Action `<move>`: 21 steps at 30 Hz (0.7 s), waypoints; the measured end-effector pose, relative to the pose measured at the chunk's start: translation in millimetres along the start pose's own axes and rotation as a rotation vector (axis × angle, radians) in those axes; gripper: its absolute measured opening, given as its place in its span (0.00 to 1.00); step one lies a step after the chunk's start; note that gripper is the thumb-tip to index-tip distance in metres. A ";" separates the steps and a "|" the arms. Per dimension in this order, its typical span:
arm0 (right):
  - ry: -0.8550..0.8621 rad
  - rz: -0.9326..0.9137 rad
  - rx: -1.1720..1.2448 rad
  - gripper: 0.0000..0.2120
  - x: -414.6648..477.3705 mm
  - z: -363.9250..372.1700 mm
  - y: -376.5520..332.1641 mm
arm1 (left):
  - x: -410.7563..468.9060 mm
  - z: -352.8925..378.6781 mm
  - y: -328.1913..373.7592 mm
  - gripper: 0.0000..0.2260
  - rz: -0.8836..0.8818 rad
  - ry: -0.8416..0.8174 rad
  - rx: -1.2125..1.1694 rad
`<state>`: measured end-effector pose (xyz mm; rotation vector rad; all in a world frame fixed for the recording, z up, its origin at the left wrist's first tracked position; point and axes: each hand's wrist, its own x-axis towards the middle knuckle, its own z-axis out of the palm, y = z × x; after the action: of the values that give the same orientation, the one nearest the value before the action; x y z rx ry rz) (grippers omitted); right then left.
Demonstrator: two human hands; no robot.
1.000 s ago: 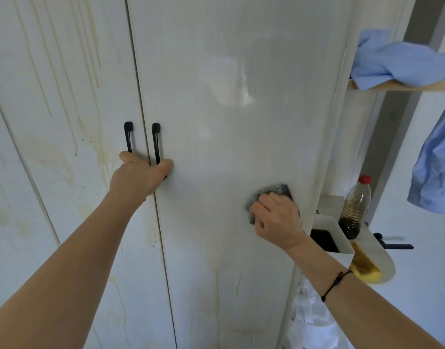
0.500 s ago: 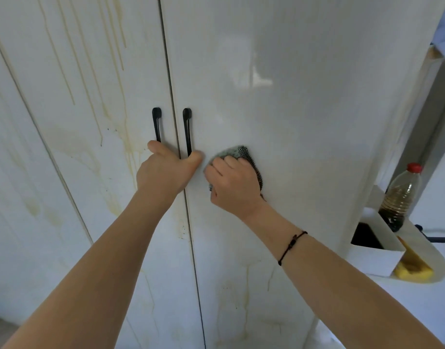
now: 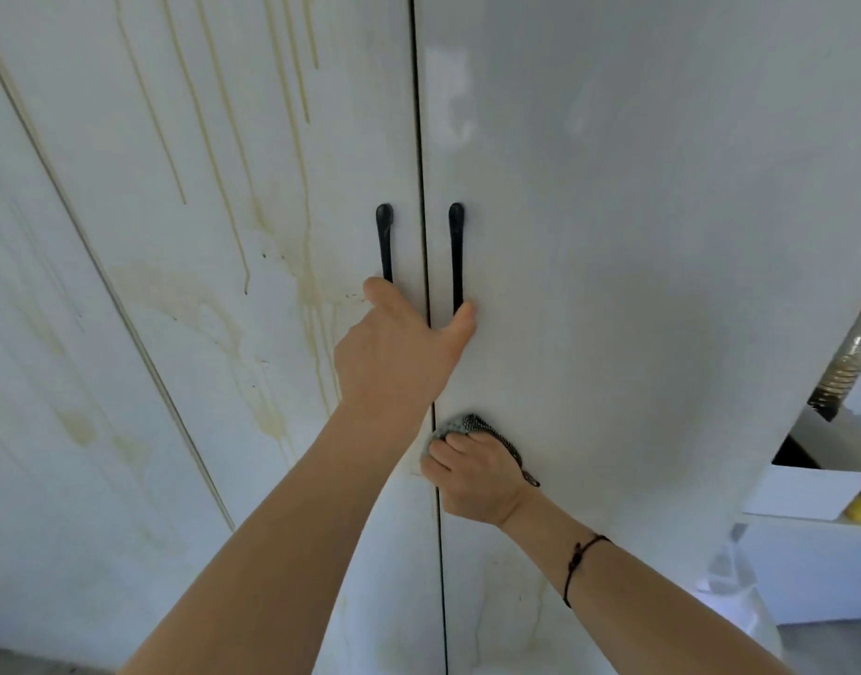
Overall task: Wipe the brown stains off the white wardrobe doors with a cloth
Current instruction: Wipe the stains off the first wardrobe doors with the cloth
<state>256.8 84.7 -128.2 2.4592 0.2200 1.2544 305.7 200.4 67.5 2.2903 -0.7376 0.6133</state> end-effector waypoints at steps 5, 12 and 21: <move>-0.150 -0.139 -0.024 0.06 -11.3 -19.5 4.2 | -2.7 -1.4 -19.7 0.34 0.140 -0.023 0.026; -0.050 0.108 -0.229 0.04 59.8 -121.5 76.3 | -30.4 0.0 -58.5 0.23 0.341 0.000 -0.067; -0.056 0.051 -0.132 0.02 29.1 -7.9 -15.3 | -40.7 48.1 -94.4 0.31 0.516 0.096 -0.001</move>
<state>268.1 109.5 -108.2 2.3967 0.0573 1.1791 347.4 240.5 -30.2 2.0514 -1.2935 0.9434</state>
